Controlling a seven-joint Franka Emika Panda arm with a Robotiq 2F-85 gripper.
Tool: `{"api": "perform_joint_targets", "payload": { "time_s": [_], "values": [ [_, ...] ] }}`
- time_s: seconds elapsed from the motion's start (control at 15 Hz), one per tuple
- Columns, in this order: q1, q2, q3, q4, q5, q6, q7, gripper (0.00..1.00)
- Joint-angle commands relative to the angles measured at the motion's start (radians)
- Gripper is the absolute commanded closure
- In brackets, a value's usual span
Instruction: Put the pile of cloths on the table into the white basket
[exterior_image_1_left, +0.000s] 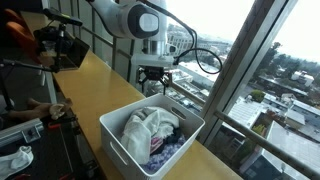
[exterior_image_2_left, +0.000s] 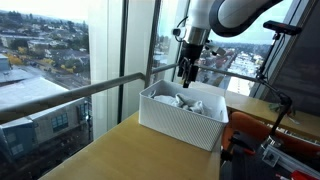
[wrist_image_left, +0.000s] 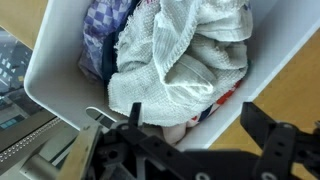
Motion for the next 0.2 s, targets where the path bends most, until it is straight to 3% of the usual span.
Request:
{"api": "perform_joint_targets", "payload": {
  "time_s": [0.0, 0.13],
  "values": [
    [-0.007, 0.000, 0.007, 0.001, -0.003, -0.003, 0.005, 0.00],
    [-0.007, 0.000, 0.005, 0.001, -0.003, -0.003, 0.006, 0.00]
  ]
}}
